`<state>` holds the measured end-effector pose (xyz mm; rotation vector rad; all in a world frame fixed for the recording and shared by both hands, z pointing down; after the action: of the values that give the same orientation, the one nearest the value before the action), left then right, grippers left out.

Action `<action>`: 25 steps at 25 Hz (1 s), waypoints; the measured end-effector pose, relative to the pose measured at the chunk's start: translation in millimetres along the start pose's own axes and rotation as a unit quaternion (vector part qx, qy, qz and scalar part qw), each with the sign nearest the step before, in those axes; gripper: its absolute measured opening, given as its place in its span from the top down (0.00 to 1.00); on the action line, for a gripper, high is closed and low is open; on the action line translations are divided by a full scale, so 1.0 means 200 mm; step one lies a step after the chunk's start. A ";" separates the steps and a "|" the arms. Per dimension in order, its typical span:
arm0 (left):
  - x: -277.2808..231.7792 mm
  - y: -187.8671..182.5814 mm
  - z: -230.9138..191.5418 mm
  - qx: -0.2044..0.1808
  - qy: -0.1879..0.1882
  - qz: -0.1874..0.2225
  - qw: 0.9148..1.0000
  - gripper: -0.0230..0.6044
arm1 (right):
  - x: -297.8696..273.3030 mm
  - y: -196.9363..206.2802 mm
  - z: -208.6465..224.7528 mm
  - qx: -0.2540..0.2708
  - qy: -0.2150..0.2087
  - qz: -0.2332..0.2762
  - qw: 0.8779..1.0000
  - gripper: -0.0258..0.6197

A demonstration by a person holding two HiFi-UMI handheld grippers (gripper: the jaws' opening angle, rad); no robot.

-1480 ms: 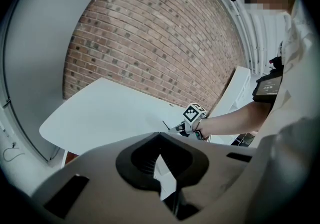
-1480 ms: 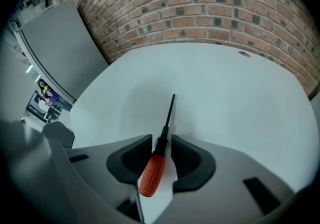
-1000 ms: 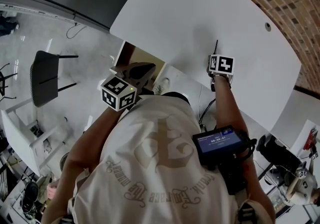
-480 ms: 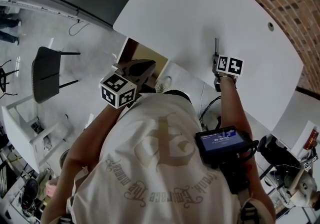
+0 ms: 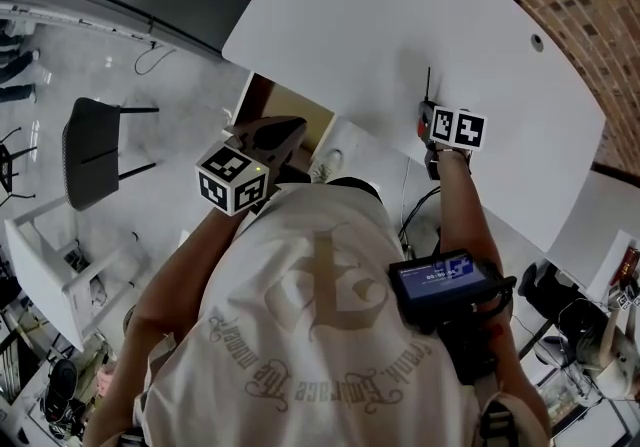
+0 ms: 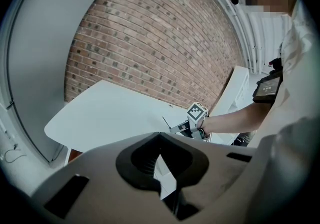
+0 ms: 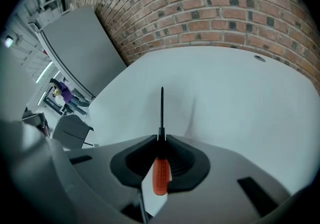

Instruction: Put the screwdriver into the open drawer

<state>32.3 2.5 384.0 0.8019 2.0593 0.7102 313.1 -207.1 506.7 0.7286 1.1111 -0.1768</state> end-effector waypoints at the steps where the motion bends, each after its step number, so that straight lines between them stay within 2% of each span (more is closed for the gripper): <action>1: 0.01 0.00 0.00 0.000 0.000 0.000 1.000 0.93 | 0.01 0.00 -0.01 -0.002 -0.002 0.004 1.000 0.86; 16: 0.11 0.04 -0.04 -0.002 -0.008 0.002 1.000 0.93 | 0.04 -0.03 -0.17 -0.010 -0.040 0.049 0.998 0.86; 25: 0.19 0.06 -0.11 0.003 -0.006 -0.003 1.000 0.93 | 0.02 -0.03 -0.30 -0.016 -0.052 0.057 0.997 0.86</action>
<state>0.5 34.0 386.5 0.8013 2.0535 0.6942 266.7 -173.7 485.5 0.7435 0.9685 -0.0998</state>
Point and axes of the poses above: the fingertips, and each gripper's own axes: x backward along the fingers, z to its right, y out of its underside, the point moved 8 cm from there along x, backward along the fingers, and after that the axes turned 7 degrees about x, right-handed, at the moved point
